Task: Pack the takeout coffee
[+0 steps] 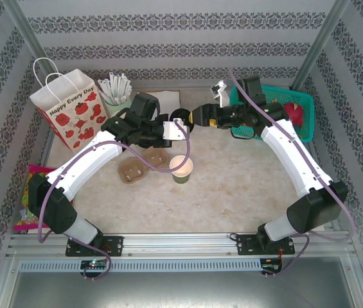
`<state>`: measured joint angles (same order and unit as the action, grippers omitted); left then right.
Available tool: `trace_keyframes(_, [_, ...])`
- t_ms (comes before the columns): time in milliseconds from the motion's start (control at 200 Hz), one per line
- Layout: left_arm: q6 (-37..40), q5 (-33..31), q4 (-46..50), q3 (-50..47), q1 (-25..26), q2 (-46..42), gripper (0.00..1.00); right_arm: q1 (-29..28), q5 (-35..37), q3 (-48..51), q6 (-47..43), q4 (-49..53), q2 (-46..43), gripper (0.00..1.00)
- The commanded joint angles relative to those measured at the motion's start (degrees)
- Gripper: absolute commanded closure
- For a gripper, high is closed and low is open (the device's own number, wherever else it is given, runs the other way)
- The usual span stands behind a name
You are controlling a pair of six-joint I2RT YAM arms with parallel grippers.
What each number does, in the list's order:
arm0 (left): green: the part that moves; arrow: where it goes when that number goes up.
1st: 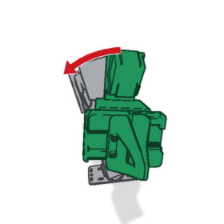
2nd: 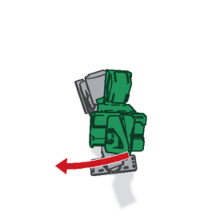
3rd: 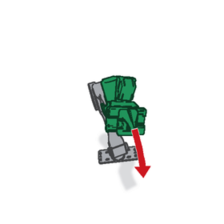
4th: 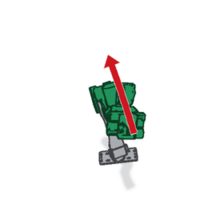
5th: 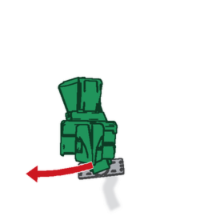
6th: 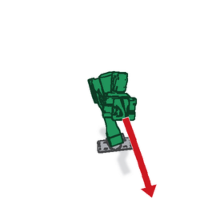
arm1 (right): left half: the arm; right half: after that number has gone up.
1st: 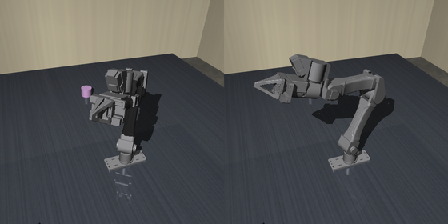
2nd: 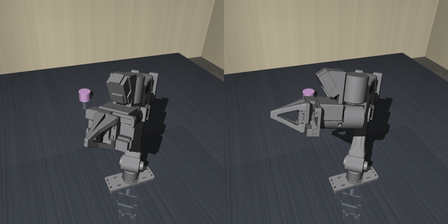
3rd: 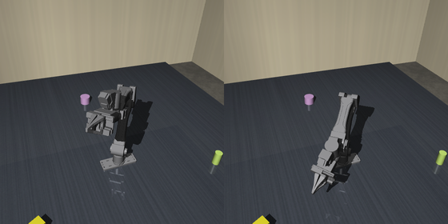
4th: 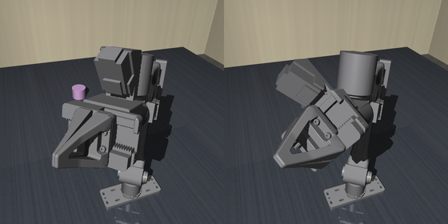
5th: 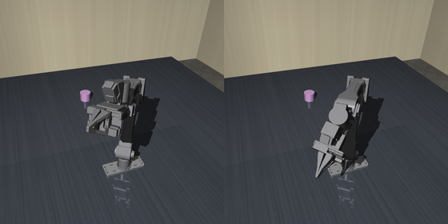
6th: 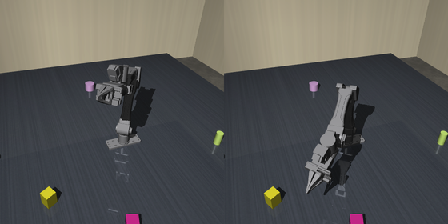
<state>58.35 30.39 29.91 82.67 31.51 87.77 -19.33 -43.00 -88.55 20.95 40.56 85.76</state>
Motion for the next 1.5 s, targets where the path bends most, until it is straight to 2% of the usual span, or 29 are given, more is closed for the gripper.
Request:
trace_keyframes(0, [3.37,2.2,-1.96,-0.37,0.31,-2.38,1.0,-0.29,-0.77,-0.98,-3.12,1.97,1.08,0.17])
trace_keyframes(140, [3.84,4.3,-0.91,0.35,0.39,-2.16,1.0,-0.88,-3.35,-0.81,-2.75,0.67,1.82,0.27])
trace_keyframes(495, [4.67,4.5,0.87,2.03,0.38,-1.09,1.0,-2.09,-0.46,-1.2,-3.2,-1.26,3.15,0.42])
trace_keyframes(674, [4.93,4.09,1.34,2.41,0.4,-0.62,1.0,-2.55,-0.44,-1.1,-3.05,-2.7,3.63,0.52])
trace_keyframes(1069, [5.6,4.5,3.52,4.34,0.49,1.07,1.0,-2.82,-0.15,-0.66,-2.14,-5.9,3.81,0.59])
trace_keyframes(1344, [4.43,4.82,3.09,4.18,0.49,0.98,1.0,-2.82,0.42,0.2,-3.08,-6.55,2.77,0.78])
trace_keyframes(1384, [3.66,4.85,2.22,3.63,0.49,0.64,0.95,-2.82,0.66,0.31,-3.79,-6.42,2.56,0.81])
trace_keyframes(1494, [0.41,4.68,-1.34,0.83,0.44,-1.51,0.72,-2.56,4.1,0.89,-6.67,-5.92,0.89,0.88])
